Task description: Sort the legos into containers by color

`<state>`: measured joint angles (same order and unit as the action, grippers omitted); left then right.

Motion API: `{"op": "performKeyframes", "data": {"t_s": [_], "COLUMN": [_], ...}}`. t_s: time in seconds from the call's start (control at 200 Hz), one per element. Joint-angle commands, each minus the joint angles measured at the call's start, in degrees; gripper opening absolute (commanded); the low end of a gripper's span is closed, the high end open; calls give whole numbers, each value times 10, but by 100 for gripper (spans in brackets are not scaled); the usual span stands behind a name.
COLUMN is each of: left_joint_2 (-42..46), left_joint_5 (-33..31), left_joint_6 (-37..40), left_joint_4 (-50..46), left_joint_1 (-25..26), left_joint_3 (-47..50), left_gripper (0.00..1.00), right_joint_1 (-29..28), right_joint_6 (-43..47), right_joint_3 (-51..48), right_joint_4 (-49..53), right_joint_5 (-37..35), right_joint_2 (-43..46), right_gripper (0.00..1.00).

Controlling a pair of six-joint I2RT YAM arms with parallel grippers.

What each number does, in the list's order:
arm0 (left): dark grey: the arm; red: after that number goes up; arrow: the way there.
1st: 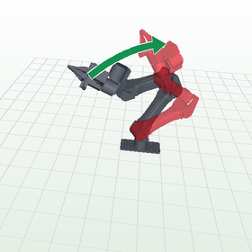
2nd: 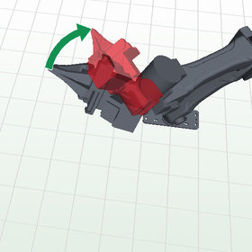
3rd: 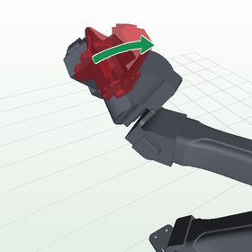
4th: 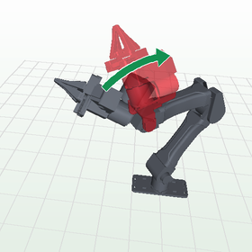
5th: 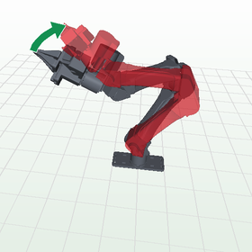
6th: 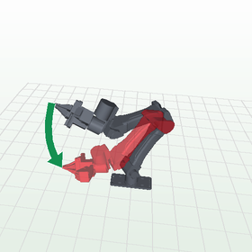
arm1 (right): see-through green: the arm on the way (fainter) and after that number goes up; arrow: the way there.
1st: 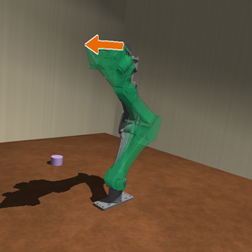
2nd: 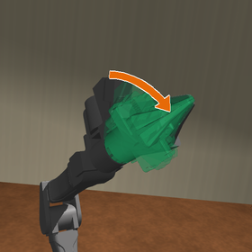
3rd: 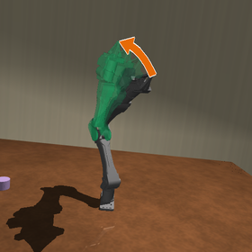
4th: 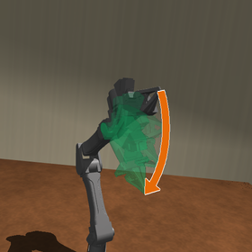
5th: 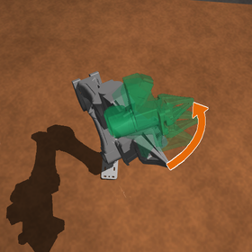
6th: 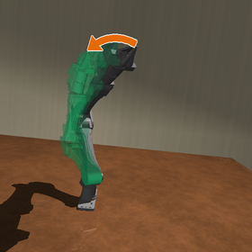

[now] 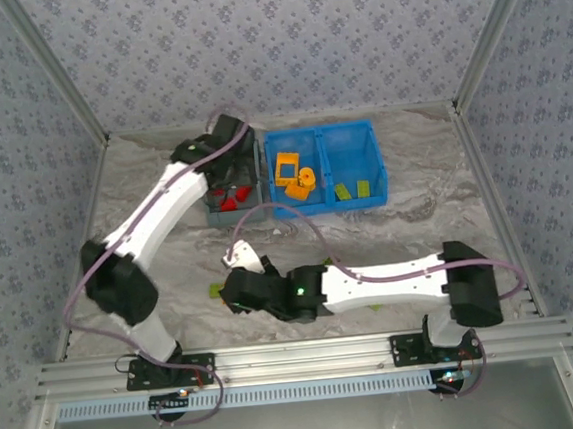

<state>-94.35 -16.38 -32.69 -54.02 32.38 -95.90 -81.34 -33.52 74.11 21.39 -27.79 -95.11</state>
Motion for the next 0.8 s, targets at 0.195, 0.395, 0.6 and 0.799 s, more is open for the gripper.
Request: {"op": "performKeyframes", "data": {"t_s": [0.195, 0.395, 0.6, 0.799], "left_joint_2": [334, 527, 688, 785], "left_joint_5": [-75, -79, -27, -29], "left_joint_6": [-61, -107, -158, -214], "left_joint_4": [-80, -151, -199, -280], "left_joint_1": [-4, -7, -7, -6], "left_joint_3": [154, 226, 282, 290], "left_gripper": [77, 78, 77, 77], "right_joint_1": [17, 38, 76, 101], "right_joint_6": [53, 173, 298, 341], "right_joint_3": [86, 165, 256, 336], "right_joint_4": [48, 71, 126, 187], "right_joint_5": [84, 149, 223, 240], "right_joint_2": [-98, -187, -271, -336], "right_gripper": [78, 81, 82, 81]}}
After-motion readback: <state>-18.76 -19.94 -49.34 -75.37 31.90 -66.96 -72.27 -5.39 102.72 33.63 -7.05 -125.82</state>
